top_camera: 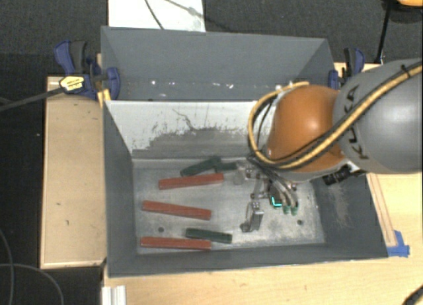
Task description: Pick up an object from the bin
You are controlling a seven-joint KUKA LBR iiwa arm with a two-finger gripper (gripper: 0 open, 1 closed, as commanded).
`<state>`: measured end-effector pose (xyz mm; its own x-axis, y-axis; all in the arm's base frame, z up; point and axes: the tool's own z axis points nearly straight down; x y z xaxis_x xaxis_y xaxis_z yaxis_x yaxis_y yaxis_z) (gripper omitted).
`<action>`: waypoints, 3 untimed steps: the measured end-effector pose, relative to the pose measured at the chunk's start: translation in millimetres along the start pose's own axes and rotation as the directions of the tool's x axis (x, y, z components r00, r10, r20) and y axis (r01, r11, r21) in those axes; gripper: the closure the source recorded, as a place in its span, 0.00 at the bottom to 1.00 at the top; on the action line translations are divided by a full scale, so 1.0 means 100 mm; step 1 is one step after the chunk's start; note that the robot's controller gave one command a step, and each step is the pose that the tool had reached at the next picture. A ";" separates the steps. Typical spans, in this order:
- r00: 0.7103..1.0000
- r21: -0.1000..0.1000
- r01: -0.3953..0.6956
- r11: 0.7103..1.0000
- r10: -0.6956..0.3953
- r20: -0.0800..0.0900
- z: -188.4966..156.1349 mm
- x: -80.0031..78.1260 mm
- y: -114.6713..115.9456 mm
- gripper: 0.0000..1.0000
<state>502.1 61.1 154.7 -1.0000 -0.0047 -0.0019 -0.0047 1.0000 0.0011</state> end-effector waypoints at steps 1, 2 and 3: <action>0.998 0.001 0.058 0.998 -0.058 0.007 0.32 0.06 0.26 0.00; 0.992 0.000 0.122 0.992 -0.122 -0.002 0.53 0.10 0.55 0.00; 0.999 0.001 -0.037 0.999 0.037 -0.005 0.83 0.19 0.45 1.00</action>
Offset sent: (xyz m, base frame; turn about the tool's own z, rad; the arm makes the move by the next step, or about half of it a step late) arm -0.0100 0.0573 -0.0537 -0.1198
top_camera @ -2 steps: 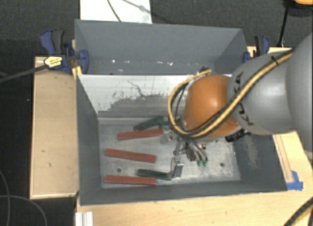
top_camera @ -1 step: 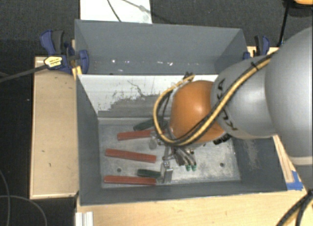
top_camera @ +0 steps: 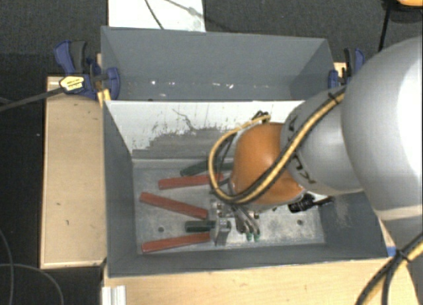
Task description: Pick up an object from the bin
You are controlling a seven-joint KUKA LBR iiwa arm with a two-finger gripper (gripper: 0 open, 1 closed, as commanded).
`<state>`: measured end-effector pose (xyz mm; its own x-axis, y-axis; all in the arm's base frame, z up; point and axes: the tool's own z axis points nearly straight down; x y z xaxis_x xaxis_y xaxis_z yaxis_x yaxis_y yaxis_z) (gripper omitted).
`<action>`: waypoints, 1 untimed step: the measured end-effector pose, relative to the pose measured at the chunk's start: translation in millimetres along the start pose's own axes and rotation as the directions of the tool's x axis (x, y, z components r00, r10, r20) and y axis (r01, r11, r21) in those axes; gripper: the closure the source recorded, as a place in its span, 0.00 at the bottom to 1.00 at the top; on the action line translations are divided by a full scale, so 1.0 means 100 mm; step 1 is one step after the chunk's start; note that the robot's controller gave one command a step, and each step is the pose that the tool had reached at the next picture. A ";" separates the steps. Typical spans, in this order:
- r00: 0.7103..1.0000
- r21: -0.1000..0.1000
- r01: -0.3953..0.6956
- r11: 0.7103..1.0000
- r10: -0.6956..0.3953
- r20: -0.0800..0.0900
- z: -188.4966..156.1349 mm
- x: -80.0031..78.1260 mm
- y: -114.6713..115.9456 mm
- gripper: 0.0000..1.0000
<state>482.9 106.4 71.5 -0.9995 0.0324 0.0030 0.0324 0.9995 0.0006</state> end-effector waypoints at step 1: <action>1.000 0.000 -0.003 1.000 0.003 0.000 0.00 0.00 0.00 1.00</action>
Offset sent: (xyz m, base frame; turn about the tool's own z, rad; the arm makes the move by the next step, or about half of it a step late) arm 0.0000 0.0000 0.0000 0.0000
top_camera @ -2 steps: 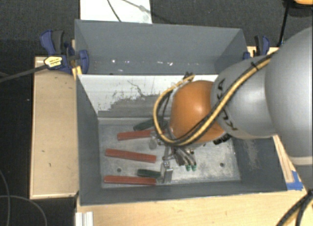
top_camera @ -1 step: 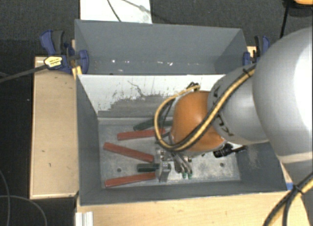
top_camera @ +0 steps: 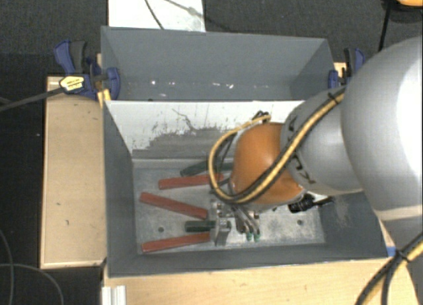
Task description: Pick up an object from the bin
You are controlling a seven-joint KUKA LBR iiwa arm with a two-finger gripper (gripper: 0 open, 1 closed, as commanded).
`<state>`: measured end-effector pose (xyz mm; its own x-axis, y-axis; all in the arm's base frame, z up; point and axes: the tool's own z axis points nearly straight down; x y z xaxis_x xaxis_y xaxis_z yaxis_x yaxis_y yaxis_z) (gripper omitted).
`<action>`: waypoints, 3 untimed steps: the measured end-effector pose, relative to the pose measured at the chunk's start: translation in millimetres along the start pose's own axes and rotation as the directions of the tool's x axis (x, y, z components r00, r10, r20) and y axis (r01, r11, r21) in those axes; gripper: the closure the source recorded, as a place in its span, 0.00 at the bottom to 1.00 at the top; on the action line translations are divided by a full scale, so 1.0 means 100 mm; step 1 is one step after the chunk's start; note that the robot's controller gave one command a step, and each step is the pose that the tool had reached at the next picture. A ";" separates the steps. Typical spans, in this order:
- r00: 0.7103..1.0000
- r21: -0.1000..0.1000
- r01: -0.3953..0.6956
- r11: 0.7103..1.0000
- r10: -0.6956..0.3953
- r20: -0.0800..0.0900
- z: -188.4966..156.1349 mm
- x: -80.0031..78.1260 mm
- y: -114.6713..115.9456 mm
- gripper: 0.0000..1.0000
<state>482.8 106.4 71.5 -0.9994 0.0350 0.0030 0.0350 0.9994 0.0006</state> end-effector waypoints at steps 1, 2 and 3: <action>1.000 0.000 -0.003 1.000 0.003 0.000 0.00 0.00 0.00 1.00; 1.000 0.000 -0.006 1.000 0.006 0.000 0.00 0.00 0.00 1.00; 1.000 0.000 -0.008 1.000 0.008 0.000 0.00 0.00 0.00 1.00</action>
Offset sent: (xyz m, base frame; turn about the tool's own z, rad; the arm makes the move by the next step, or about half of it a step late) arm 0.0000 0.0000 0.0000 0.0000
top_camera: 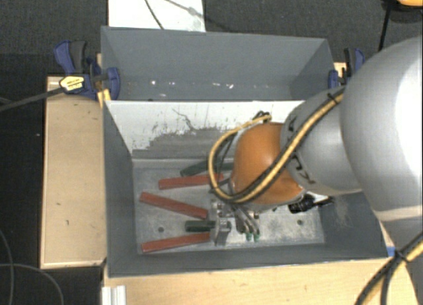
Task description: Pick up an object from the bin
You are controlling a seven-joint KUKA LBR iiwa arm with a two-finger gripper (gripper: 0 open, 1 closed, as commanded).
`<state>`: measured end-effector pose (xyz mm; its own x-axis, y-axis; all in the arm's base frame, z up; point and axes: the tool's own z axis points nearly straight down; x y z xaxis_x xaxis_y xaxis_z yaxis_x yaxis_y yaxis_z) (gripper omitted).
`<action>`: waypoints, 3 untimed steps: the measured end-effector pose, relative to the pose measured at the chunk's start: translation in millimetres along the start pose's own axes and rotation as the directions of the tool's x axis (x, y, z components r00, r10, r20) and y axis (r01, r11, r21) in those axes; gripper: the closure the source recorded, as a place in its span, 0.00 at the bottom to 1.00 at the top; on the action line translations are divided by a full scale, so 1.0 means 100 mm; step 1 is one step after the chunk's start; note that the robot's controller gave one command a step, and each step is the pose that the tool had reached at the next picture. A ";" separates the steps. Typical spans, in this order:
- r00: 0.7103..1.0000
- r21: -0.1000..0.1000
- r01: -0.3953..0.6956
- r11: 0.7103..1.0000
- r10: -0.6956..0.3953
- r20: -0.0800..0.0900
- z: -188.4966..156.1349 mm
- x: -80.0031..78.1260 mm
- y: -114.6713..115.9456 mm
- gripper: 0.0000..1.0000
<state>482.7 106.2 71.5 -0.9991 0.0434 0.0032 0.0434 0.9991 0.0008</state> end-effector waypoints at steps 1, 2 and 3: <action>1.000 0.000 -0.002 1.000 0.002 0.000 0.00 0.00 0.00 1.00; 1.000 0.000 -0.004 1.000 0.004 0.000 0.00 0.00 0.00 1.00; 1.000 0.000 -0.004 1.000 0.004 0.000 0.00 0.00 0.00 1.00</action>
Offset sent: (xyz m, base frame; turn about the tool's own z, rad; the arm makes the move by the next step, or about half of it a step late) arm 0.0000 0.0000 0.0000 0.0000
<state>482.7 106.1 71.5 -0.9989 0.0472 0.0033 0.0472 0.9989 0.0007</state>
